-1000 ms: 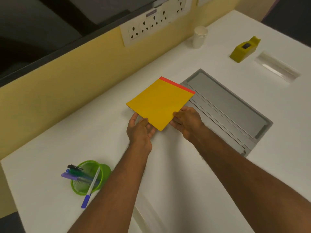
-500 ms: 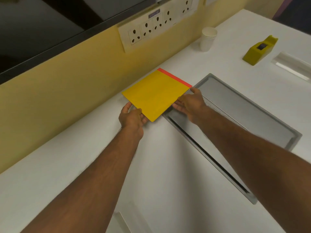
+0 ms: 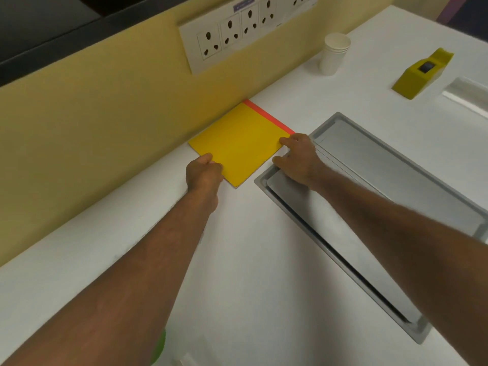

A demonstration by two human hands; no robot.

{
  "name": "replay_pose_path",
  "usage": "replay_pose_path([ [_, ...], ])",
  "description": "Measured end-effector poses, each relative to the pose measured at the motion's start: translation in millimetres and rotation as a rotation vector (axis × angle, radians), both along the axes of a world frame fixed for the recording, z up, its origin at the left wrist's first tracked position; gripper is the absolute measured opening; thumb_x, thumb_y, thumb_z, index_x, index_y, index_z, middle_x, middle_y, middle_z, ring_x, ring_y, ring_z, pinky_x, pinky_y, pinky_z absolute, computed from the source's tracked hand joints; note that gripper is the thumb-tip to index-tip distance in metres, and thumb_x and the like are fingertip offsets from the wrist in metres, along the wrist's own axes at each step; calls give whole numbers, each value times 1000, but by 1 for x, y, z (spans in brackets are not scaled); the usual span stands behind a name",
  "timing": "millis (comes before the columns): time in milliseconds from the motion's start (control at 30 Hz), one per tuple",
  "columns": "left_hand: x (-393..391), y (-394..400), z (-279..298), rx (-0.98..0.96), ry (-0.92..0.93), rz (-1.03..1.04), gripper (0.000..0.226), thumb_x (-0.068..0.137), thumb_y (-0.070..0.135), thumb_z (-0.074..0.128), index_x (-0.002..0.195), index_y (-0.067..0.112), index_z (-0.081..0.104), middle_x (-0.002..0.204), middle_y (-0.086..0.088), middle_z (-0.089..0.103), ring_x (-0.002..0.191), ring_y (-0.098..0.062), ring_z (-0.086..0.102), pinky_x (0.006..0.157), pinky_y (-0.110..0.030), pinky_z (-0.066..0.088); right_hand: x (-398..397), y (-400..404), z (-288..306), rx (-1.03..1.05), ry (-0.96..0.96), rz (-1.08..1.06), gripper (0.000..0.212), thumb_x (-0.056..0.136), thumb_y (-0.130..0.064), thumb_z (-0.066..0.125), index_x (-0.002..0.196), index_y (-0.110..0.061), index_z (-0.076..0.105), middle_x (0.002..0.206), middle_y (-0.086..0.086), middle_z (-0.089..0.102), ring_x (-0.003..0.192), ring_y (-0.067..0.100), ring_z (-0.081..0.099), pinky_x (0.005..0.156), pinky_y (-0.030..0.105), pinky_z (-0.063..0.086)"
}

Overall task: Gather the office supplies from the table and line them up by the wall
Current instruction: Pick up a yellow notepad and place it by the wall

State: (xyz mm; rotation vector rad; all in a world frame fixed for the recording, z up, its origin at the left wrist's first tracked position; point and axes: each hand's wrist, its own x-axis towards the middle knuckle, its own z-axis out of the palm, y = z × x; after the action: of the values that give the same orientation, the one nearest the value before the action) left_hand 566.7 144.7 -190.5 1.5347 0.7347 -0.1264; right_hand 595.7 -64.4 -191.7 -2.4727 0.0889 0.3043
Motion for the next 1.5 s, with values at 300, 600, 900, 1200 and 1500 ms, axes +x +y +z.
replay_pose_path([
  [300,4,-17,4,-37,-54,56,62,96,8,57,154,12,35,139,1,55,112,-18,56,92,-27,39,-8,-7,-9,-336,-145,139,59,102,-48,49,150,-15,42,160,7,37,146,33,33,116,51,33],
  [600,19,-27,-2,-122,-107,-133,57,97,9,61,150,8,41,156,-6,42,140,-20,45,118,-36,35,19,-34,-11,-307,-53,157,67,101,-52,49,147,-5,40,149,20,42,136,37,44,112,50,42],
  [900,32,-34,-4,312,-77,-469,51,99,17,58,143,-4,42,137,4,39,121,-17,43,89,-17,35,29,-31,-16,-388,-85,222,75,104,-53,38,159,-6,19,166,14,23,151,33,27,121,50,32],
  [1200,29,-37,-5,474,-49,-598,71,98,28,61,155,4,27,168,2,4,148,-23,23,110,-31,31,29,-36,-21,-360,-83,238,77,106,-51,35,163,-8,5,171,14,0,158,30,5,128,42,13],
  [1500,-51,-45,-5,708,-199,-708,73,99,39,56,159,15,21,168,-2,3,154,-21,10,121,-32,19,-81,-47,-8,-217,-252,154,67,103,-42,50,158,-12,26,169,11,17,154,29,23,119,42,32],
])
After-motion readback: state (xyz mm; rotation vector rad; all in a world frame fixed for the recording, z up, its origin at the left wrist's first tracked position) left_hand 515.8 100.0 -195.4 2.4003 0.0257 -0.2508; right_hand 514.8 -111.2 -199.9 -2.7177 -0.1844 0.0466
